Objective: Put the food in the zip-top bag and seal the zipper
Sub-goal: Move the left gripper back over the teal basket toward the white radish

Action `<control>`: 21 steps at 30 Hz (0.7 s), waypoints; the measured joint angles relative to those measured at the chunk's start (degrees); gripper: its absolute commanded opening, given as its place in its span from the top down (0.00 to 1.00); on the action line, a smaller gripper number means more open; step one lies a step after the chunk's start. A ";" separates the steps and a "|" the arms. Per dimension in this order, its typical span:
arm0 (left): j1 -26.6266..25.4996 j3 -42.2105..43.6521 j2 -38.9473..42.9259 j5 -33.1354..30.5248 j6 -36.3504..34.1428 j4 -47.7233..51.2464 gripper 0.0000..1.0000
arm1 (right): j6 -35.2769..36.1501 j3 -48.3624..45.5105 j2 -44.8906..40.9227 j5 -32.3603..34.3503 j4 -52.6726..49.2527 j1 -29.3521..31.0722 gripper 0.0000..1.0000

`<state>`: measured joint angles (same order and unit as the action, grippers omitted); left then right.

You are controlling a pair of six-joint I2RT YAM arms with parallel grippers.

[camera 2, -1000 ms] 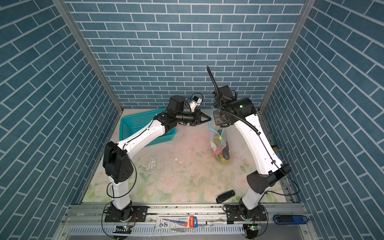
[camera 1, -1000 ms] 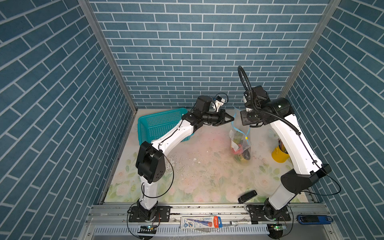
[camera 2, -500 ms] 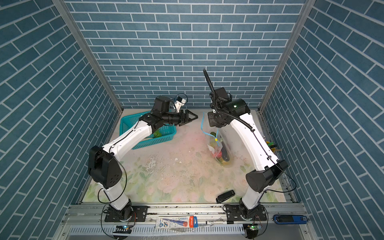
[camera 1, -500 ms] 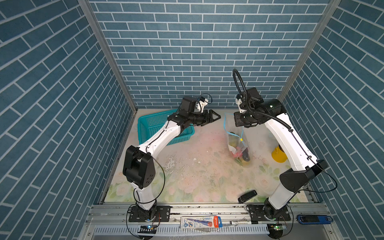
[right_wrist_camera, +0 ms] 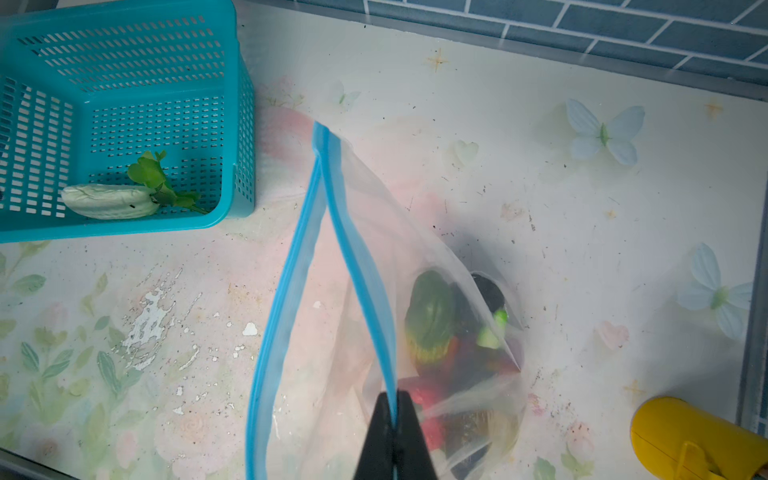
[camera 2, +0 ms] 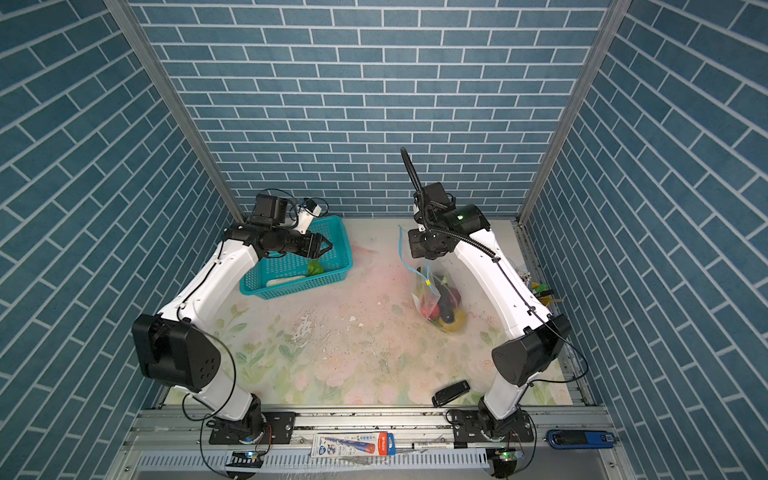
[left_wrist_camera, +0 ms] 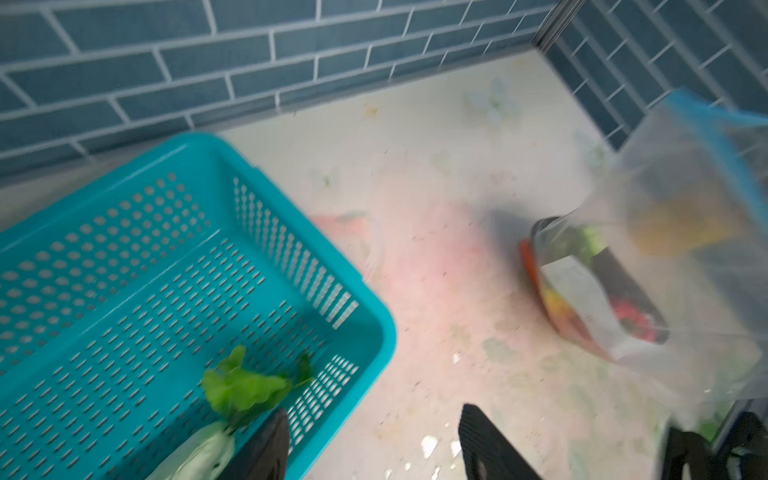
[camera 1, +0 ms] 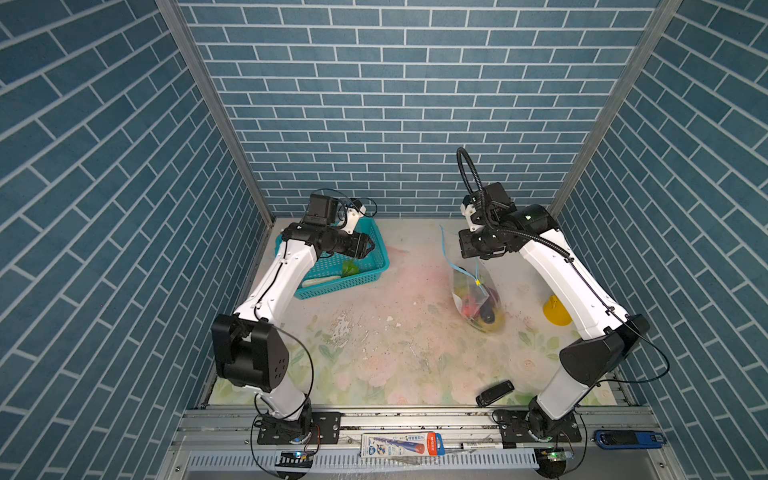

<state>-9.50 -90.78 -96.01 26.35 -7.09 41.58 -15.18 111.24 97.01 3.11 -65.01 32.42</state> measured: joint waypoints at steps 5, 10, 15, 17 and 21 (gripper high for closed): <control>4.20 -2.34 -6.29 -1.92 -4.90 4.55 0.38 | 0.02 -2.91 -1.07 -1.62 2.14 0.04 1.00; 4.24 -4.74 -10.45 -5.90 -7.43 9.18 0.36 | 0.07 -3.65 -1.73 -2.47 4.15 0.04 1.00; 4.74 -5.14 -10.99 -10.03 -9.42 13.00 0.33 | 0.11 -4.94 -3.06 -3.39 5.88 0.04 1.00; 5.03 -5.11 -11.02 -12.07 -10.47 14.01 0.33 | 0.17 -5.38 -3.50 -3.91 6.14 0.04 1.00; 5.99 -5.46 -11.82 -14.34 -11.80 14.99 0.32 | 0.28 -5.66 -3.98 -4.55 6.43 0.04 1.00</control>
<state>-3.51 -96.25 -107.83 12.01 -18.90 56.58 -14.90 105.58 93.03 -1.43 -58.59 32.47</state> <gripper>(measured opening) 0.677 0.044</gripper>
